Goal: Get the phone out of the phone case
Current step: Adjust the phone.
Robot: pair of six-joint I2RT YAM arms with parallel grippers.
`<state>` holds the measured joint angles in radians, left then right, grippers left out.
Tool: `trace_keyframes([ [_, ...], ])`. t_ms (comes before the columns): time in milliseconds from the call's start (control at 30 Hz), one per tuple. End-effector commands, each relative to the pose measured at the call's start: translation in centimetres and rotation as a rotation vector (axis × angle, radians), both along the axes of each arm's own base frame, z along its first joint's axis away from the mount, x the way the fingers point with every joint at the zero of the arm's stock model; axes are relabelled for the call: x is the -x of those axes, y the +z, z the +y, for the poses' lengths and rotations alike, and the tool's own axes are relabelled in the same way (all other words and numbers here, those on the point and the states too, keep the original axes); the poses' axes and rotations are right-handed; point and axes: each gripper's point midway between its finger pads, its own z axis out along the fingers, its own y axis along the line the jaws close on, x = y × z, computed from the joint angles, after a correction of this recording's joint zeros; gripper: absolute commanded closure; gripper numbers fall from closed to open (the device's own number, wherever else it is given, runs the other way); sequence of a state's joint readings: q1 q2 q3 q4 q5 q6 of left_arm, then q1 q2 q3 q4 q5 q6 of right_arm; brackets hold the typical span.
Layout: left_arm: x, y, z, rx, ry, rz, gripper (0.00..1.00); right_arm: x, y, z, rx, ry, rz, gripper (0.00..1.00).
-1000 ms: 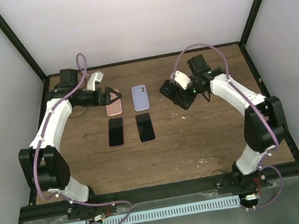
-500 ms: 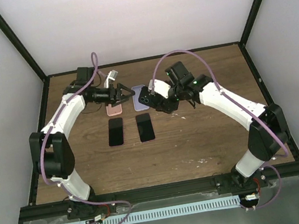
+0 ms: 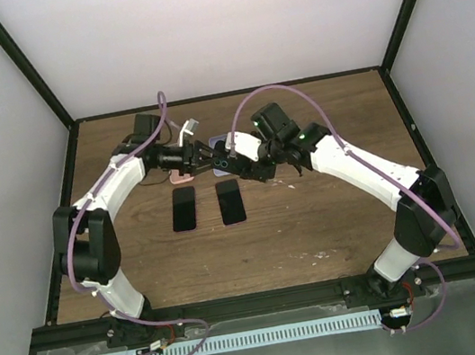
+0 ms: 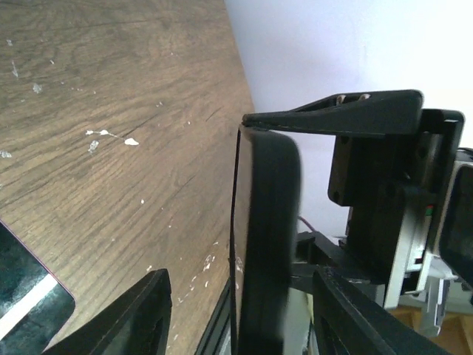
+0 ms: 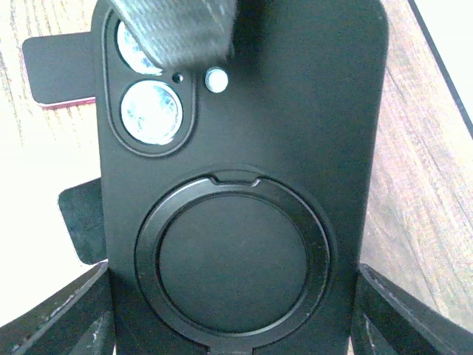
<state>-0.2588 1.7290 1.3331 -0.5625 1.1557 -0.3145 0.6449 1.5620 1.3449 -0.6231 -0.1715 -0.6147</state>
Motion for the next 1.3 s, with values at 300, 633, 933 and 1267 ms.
trace_keyframes([
  [300,0.5,0.1,-0.6,0.091,-0.026,0.061,0.86,-0.8,5.0,2.7,-0.044,0.041,-0.167,0.51],
  [633,-0.3,0.5,0.8,0.198,0.016,0.163,1.0,-2.7,6.6,2.3,-0.037,-0.053,-0.274,0.09],
  [933,-2.3,0.6,3.7,0.18,0.182,0.314,1.0,-2.1,5.3,4.7,0.095,-0.025,-0.461,0.16],
  [1267,-2.3,0.7,4.8,0.217,0.225,0.36,1.0,-2.0,3.6,6.8,0.193,-0.018,-0.566,0.27],
])
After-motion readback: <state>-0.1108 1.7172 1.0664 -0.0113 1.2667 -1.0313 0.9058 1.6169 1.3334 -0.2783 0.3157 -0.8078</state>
